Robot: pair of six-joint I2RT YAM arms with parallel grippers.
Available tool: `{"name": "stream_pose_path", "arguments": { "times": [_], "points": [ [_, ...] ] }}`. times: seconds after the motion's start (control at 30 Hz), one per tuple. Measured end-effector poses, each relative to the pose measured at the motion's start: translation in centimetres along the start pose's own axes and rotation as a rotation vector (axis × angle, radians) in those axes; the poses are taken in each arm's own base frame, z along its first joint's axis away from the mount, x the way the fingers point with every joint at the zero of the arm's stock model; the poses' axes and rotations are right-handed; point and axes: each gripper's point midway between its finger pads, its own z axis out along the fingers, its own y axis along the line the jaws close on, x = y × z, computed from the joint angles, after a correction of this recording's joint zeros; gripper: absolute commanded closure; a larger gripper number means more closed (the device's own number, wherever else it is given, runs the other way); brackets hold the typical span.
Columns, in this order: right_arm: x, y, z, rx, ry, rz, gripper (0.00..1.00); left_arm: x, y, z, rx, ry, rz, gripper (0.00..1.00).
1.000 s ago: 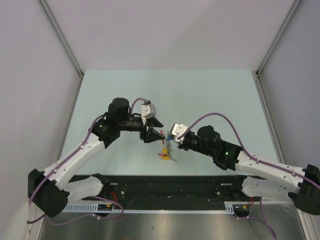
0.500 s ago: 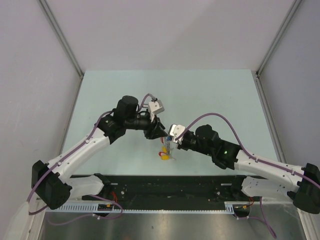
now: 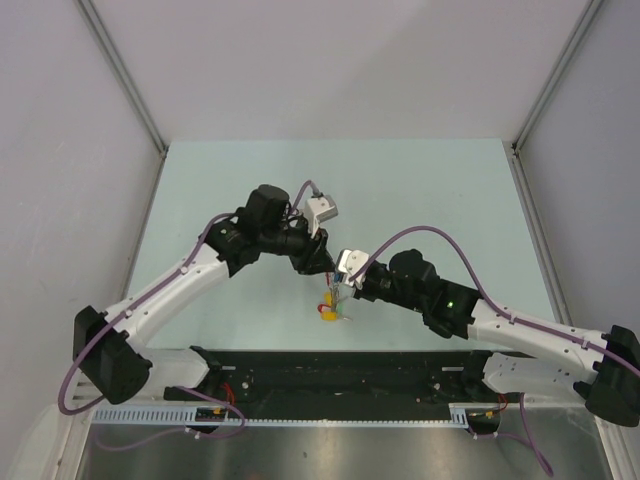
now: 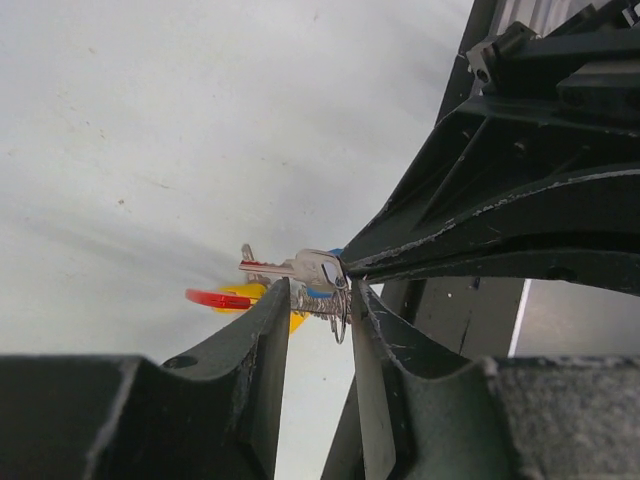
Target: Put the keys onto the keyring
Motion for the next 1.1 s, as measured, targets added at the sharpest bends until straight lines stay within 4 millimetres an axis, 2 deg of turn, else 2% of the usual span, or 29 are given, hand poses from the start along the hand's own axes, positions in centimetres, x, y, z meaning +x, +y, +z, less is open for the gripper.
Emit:
{"name": "stream_pose_path", "arguments": {
  "times": [0.17,0.33,0.73,0.83,1.03,1.07,1.1],
  "points": [
    [-0.1,0.0,0.0,0.000,-0.002,0.000,1.00,0.5,-0.3,0.2,0.024,0.030,-0.020,0.65],
    [0.0,0.0,0.1,-0.001,0.001,0.000,1.00,0.6,-0.6,0.5,0.052,0.050,-0.031,0.70],
    [0.3,0.1,0.1,-0.006,0.013,0.000,1.00,2.0,-0.9,0.8,0.080,0.110,-0.053,0.68],
    [0.3,0.2,0.1,-0.007,0.013,0.000,1.00,2.2,-1.0,0.7,0.081,0.120,-0.055,0.74],
    [0.3,0.2,0.1,-0.007,0.012,0.001,1.00,2.4,-0.8,0.6,0.073,0.127,-0.049,0.94],
    [0.3,0.2,0.1,-0.008,0.012,0.001,1.00,2.4,-0.8,0.6,0.071,0.127,-0.045,1.00],
    [0.3,0.2,0.1,-0.008,0.012,0.000,1.00,2.4,-0.7,0.6,0.068,0.127,-0.042,1.00]
  ]
}}
